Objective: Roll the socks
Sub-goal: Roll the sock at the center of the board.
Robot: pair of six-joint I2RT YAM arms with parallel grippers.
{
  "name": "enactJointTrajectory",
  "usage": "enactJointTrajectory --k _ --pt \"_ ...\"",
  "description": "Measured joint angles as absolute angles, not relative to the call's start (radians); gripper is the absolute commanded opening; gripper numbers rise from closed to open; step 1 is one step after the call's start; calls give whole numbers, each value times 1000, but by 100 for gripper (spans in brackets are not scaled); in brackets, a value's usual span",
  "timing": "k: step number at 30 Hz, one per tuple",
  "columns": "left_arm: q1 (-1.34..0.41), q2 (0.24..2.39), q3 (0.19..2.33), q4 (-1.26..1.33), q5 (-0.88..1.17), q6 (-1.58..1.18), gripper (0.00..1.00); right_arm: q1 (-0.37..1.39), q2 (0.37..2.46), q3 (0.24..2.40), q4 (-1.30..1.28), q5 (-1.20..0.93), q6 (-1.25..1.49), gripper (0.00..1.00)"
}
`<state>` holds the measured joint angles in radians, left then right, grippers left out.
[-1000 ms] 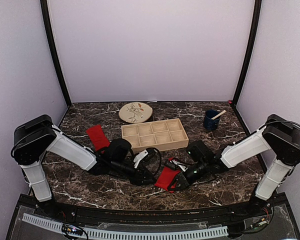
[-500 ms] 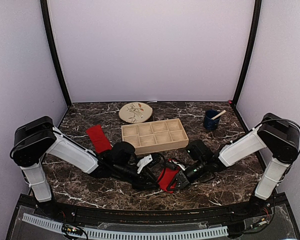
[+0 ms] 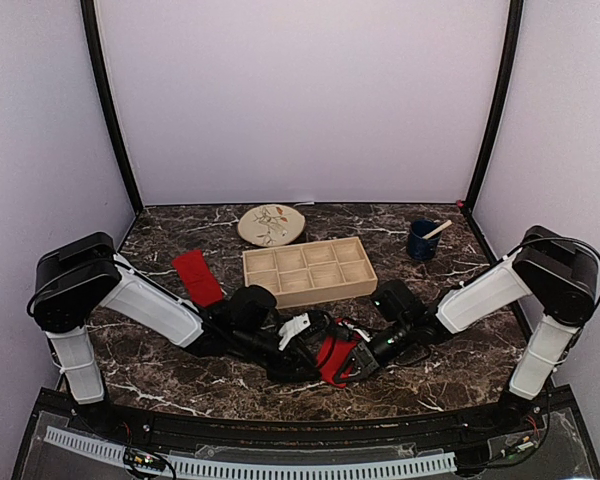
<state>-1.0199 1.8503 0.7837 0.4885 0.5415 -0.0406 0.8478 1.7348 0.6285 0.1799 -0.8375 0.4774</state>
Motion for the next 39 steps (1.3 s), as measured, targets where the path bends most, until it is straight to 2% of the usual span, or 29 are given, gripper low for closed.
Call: enactJointTrajectory --k 8,14,19,21,28,39 --pt "-1026 1867 784 470 541 -32 30 847 1738 632 178 -842 477 0" --pt "-1026 1876 788 458 542 -29 10 843 1750 638 172 -851 477 0" --pt "-1026 1893 818 428 553 -26 0 843 1751 638 169 -853 477 0" --pt "-1026 1897 828 414 558 -23 0 843 1751 638 166 -853 477 0" --pt "-1026 1915 878 350 578 -17 0 842 1743 638 138 -833 463 22" --pt "-1026 1965 966 258 646 -15 0 836 1643 582 125 -731 455 34"
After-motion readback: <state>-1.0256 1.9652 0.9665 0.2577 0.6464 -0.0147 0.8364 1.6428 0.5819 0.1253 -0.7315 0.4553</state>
